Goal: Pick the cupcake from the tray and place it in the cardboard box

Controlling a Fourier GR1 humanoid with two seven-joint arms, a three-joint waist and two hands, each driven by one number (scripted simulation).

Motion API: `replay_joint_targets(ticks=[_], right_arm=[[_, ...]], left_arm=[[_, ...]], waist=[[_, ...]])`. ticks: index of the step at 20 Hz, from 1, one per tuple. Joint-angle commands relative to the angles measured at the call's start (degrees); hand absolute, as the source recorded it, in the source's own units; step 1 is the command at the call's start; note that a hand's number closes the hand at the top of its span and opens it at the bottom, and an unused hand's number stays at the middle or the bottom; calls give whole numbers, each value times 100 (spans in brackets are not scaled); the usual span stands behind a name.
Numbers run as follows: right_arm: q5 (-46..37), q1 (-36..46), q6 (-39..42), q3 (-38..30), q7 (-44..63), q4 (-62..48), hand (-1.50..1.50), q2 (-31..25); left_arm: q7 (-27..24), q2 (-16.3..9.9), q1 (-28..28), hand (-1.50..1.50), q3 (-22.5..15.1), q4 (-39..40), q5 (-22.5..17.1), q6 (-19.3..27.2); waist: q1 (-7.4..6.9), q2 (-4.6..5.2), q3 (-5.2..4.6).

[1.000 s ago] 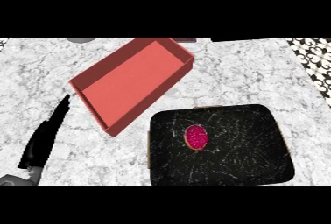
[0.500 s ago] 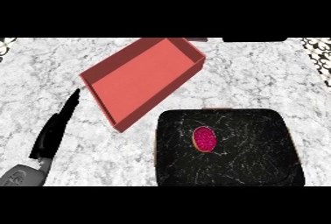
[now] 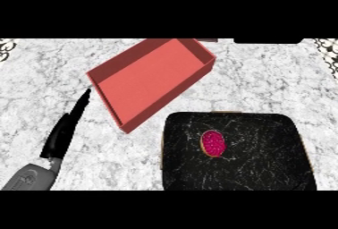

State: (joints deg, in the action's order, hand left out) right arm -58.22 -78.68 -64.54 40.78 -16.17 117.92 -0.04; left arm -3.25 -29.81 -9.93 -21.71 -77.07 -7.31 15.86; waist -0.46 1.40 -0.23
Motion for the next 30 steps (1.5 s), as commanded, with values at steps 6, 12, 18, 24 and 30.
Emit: replay_joint_targets(ticks=[6, 12, 18, 24, 30], right_arm=[[-1501, 610, 985, 243, 2046, 489, -150, 3], [-2590, 1855, 1115, 22, 3660, 232, -150, 4], [-3515, 3585, 2312, -233, 5374, -22, -150, 4], [-3615, 5427, 3309, -138, 6798, -925, -150, 4], [-3654, 6187, 3723, 30, 7539, -1187, -150, 3]], left_arm=[[20, 33, -256, 0, 190, 272, -10, -227], [210, -15, 14, 0, 138, -96, 105, -161], [65, 149, 61, 0, 202, 38, 163, -215], [232, 191, 105, 0, 323, -132, 312, -274], [290, 429, -262, 0, 628, 265, 501, -582]], waist=[[-35, 5, 3], [-47, -61, 11], [-7, -83, 13], [7, -127, 22], [60, -139, 23]])
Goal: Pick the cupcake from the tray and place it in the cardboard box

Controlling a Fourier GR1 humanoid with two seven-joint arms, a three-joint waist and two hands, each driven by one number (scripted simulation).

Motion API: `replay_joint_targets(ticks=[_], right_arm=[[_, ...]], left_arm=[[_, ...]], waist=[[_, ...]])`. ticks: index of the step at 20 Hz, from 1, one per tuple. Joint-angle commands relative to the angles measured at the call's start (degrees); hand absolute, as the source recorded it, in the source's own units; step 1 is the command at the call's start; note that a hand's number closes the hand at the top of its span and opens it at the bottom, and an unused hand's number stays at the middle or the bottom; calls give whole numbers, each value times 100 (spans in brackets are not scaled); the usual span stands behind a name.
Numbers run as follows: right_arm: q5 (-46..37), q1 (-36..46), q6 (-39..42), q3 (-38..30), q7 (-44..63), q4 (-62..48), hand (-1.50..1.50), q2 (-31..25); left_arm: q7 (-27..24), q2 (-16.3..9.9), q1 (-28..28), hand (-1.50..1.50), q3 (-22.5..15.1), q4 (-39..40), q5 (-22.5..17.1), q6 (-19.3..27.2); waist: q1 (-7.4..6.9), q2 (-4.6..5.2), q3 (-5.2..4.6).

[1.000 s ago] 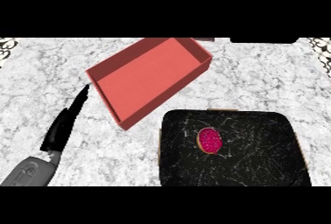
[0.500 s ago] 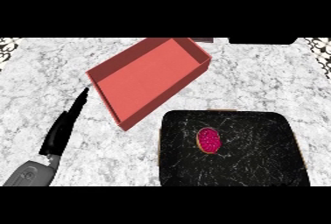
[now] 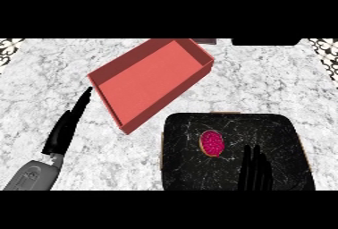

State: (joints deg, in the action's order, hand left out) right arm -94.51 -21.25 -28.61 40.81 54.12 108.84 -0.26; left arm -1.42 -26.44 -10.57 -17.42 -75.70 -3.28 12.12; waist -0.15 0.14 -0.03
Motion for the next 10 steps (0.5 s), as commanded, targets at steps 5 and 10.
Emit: replay_joint_targets(ticks=[5, 10], right_arm=[[140, 1005, 379, 67, 915, -366, -150, 23], [723, 1565, -66, -292, 634, -1263, -150, 22]], left_arm=[[-2, 71, -50, 0, 511, 143, 176, -366], [130, 297, 22, 0, 490, -25, 410, -397]], waist=[[21, -15, 3], [10, -14, 5]])
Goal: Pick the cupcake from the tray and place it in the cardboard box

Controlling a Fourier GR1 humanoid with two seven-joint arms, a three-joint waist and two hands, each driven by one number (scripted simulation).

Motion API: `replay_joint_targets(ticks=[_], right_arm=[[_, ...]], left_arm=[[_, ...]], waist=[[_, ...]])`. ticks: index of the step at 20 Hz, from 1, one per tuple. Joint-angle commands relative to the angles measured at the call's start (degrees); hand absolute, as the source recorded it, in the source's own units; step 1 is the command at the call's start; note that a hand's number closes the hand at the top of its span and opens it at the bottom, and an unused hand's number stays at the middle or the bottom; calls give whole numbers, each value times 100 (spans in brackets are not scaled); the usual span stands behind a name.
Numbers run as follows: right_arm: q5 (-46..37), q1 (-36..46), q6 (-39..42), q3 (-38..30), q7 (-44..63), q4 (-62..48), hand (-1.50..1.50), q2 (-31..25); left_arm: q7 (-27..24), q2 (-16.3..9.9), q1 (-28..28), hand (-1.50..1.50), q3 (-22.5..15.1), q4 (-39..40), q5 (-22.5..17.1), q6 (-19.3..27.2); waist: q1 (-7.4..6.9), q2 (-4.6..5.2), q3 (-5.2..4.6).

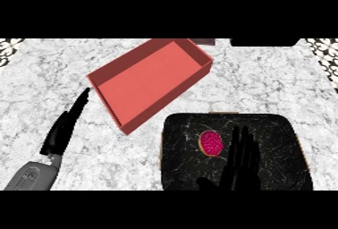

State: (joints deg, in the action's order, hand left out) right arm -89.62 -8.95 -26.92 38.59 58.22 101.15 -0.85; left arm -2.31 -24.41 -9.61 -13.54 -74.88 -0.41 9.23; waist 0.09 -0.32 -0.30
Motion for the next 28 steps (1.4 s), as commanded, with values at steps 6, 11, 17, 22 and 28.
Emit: replay_joint_targets(ticks=[6, 11, 17, 22, 28], right_arm=[[823, 846, -178, -419, 69, -731, -150, 78], [945, 940, -591, -595, -246, -1381, -150, 79], [740, 993, -425, -434, -1, -1369, 150, 80], [-610, 741, -507, -425, 114, -1258, 150, 84], [-1125, 1034, -646, -518, 567, -1398, 150, 85]], left_arm=[[-3, 199, 26, 0, 280, -32, 212, -232], [-137, 354, -9, 0, 414, 146, 502, -244], [-291, 383, -69, 0, 708, 478, 454, -565], [62, 376, -5, 0, 616, -16, 577, -470], [-120, 659, 357, 0, 467, -131, 850, -280]], waist=[[-20, 35, 31], [-17, 34, 32], [-2, 34, 29], [4, 19, 30], [-22, 23, 31]])
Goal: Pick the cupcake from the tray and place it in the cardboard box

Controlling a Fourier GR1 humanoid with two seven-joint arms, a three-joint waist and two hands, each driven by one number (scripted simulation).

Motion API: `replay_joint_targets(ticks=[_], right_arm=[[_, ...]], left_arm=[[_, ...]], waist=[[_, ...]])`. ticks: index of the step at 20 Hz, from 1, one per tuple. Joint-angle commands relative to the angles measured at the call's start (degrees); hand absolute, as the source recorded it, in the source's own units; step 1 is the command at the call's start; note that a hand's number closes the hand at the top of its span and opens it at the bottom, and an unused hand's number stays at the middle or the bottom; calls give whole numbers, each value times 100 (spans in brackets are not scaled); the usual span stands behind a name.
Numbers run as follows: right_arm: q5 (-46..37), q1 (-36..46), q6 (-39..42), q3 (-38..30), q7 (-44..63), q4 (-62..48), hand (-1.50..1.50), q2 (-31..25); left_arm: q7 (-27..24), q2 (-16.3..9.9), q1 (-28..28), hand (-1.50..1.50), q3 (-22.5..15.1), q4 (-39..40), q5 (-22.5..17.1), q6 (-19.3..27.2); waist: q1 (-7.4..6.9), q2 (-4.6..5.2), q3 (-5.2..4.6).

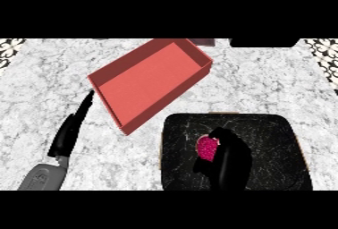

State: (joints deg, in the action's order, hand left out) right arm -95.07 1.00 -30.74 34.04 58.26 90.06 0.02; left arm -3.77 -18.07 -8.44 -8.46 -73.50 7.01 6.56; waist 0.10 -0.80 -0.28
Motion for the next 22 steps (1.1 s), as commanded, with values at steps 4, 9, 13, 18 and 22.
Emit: replay_joint_targets(ticks=[4, 9, 13, 18, 22], right_arm=[[-1181, -352, -486, -190, 548, 14, 150, -73], [-663, 1100, 1377, 271, 1748, -348, 150, -2], [154, 1069, 1588, -49, 1258, -573, 150, -4], [364, 1754, 2221, -467, 1360, -576, 150, -10], [310, 2440, 2676, -824, 1524, -780, 150, -8]], left_arm=[[216, -149, -50, 0, 225, -191, -60, -267], [224, -55, -10, 0, 7, -358, 3, -345], [129, -38, -253, 0, -89, -419, 32, -425], [166, 50, -394, 0, -244, -446, 81, -490], [177, 87, -433, 0, -311, -402, 105, -524]], waist=[[19, 71, 29], [-323, 144, 25], [-803, 444, 20], [-970, 391, -9], [-1072, 325, -34]])
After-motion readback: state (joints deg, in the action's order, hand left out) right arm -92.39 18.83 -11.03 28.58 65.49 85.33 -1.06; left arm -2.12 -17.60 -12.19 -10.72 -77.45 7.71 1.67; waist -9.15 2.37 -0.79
